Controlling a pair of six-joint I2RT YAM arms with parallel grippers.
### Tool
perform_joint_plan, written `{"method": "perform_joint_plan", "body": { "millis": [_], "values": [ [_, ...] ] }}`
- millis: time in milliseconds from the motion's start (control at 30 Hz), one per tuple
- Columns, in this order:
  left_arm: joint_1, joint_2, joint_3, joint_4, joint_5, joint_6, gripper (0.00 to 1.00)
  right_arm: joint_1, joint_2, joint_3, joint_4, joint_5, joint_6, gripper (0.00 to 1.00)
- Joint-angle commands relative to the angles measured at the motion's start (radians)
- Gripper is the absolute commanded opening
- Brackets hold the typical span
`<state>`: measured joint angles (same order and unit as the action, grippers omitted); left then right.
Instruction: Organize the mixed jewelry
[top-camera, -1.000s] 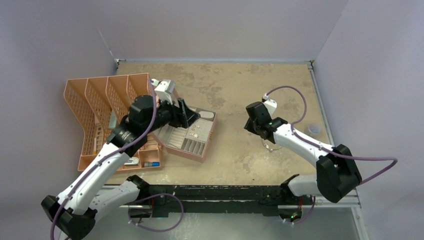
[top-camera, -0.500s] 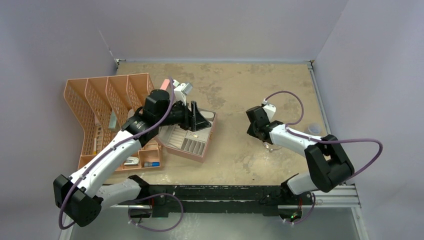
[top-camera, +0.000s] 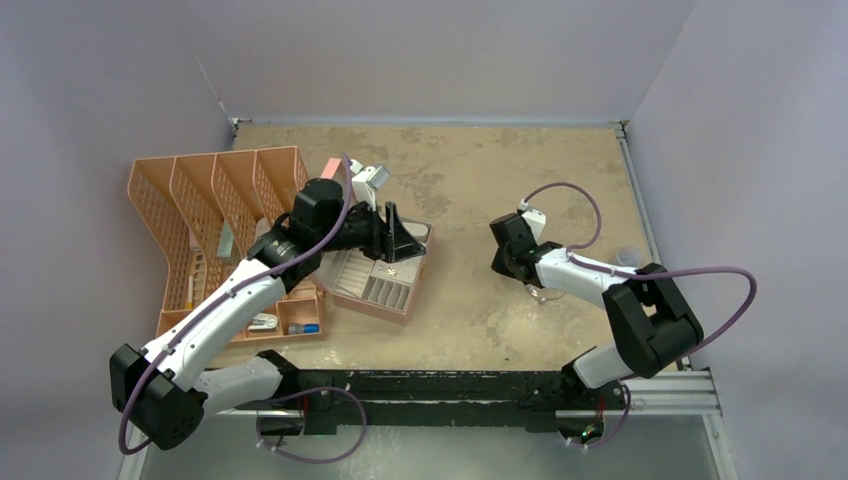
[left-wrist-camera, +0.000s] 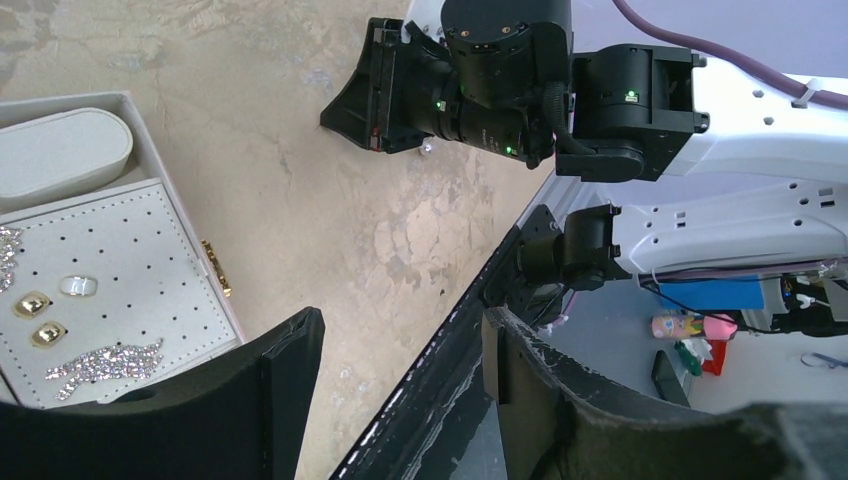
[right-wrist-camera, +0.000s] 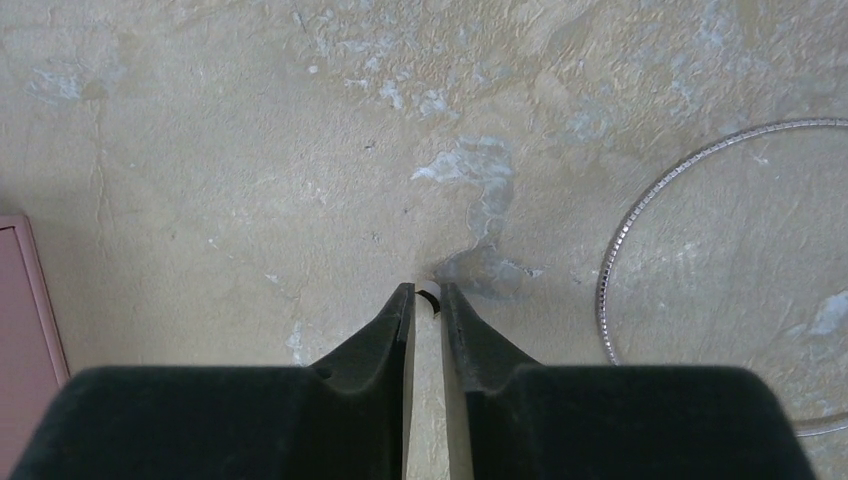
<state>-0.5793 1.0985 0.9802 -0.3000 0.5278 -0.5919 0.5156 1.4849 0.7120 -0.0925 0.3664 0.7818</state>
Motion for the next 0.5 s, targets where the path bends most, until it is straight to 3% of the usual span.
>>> {"method": "perform_joint_plan", "body": {
  "millis": [0, 200, 467],
  "values": [
    [-0.005, 0.003, 0.011, 0.049, -0.006, -0.008, 0.59, -0.006, -0.015, -0.007, 0.020, -0.012, -0.013, 0.14],
    [-0.007, 0.001, 0.004, 0.048, -0.015, -0.005, 0.59, -0.005, -0.019, -0.009, 0.022, -0.017, -0.019, 0.08],
    [-0.005, -0.005, -0.007, 0.036, -0.027, 0.003, 0.59, -0.005, -0.019, -0.010, 0.014, -0.033, -0.022, 0.16]
  ]
}}
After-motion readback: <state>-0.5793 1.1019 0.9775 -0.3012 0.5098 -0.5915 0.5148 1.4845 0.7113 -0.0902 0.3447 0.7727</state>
